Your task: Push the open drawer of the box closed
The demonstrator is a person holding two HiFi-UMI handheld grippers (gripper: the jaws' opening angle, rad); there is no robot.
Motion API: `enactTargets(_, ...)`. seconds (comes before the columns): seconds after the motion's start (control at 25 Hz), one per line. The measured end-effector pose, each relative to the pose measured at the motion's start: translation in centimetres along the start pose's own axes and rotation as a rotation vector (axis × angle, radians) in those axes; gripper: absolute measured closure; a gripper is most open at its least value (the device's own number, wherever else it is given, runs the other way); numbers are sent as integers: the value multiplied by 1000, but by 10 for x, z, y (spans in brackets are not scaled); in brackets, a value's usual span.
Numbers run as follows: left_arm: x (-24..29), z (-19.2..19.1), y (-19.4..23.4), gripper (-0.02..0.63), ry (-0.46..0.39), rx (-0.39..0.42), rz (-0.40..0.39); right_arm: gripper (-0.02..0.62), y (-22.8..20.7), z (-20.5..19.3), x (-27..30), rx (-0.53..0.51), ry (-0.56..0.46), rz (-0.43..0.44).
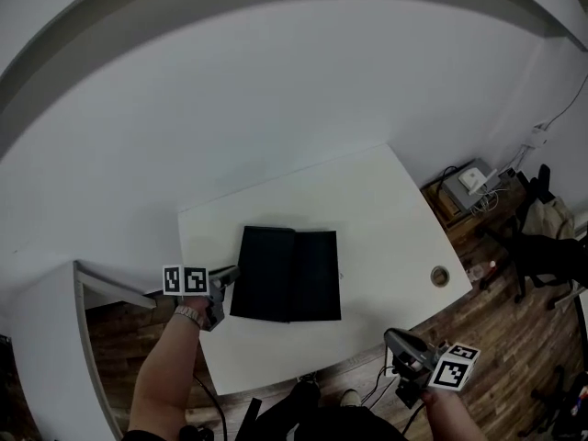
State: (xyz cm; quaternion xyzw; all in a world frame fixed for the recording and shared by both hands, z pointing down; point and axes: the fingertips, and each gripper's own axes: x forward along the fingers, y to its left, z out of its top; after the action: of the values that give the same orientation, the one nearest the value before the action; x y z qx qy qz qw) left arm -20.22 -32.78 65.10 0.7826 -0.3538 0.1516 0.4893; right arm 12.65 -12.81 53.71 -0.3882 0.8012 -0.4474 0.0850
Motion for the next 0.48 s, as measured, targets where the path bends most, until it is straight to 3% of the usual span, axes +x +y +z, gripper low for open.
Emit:
enactTargets(0.12,-1,0,-1,554,-22,-14,-8,555,-22,12,35,-169,136,-18)
enactTargets(0.36,2,-1,-4,555,-58,-84,-56,500,-74,6,113,-745,579,-117)
enactTargets(0.48,0,-1,-4,555,-59,-85,-61,479,-98,-5,136,-1005,803,-123)
